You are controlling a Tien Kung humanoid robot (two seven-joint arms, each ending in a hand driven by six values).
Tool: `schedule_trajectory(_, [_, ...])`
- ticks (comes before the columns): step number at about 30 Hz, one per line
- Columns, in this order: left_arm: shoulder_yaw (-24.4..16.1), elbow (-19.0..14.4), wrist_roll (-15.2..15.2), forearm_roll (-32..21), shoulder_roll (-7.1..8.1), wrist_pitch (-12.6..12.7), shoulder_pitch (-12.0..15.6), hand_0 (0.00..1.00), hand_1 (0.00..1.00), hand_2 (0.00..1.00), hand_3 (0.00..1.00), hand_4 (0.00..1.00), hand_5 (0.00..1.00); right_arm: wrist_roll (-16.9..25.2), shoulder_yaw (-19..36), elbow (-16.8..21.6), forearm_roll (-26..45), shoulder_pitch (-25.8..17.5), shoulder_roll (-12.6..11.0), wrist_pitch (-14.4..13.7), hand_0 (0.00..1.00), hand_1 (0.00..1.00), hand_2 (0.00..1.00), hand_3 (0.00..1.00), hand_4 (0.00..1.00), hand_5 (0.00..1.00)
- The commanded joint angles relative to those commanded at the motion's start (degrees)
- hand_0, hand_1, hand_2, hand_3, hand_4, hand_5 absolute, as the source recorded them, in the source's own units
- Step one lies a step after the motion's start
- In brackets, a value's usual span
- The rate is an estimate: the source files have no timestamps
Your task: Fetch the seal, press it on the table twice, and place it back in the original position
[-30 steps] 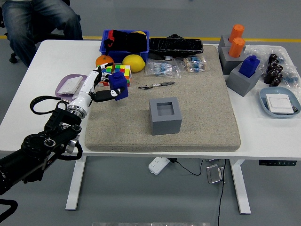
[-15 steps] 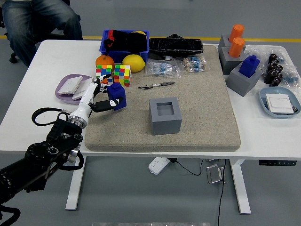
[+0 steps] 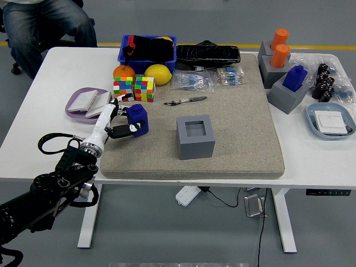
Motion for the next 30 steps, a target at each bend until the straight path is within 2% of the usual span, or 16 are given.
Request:
schedule_trajectory(17, [1.6,0.1,0.0,-0.1,0.06,-0.1,1.0,0.818,0.565,0.456,0.886,0.687,0.002,0.0,-0.2,0.0,0.0,-0.2,0.0,0.0,0.923,0.746,0.731,0.713,0.795,0.345])
schedule_trajectory(29, [-1.9,-3.4,0.3,2.0,0.95,-0.2,-0.2,0.818,0.567,0.455,0.885,0.69,0.002,0.0,0.3,0.0,-0.1,-0.3,0.2,0.0,0.924,0.747,0.732,0.714,0.796,0.345])
schedule_trajectory(30, [-2.8,-4.8,0.4,2.9,1.24,-0.2,-0.5,0.818,0.567,0.455,0.885,0.69,0.002,0.0,0.3,-0.1,-0.1,-0.3,0.2,0.0,0.924,0.747,0.732,0.714,0.796,0.345])
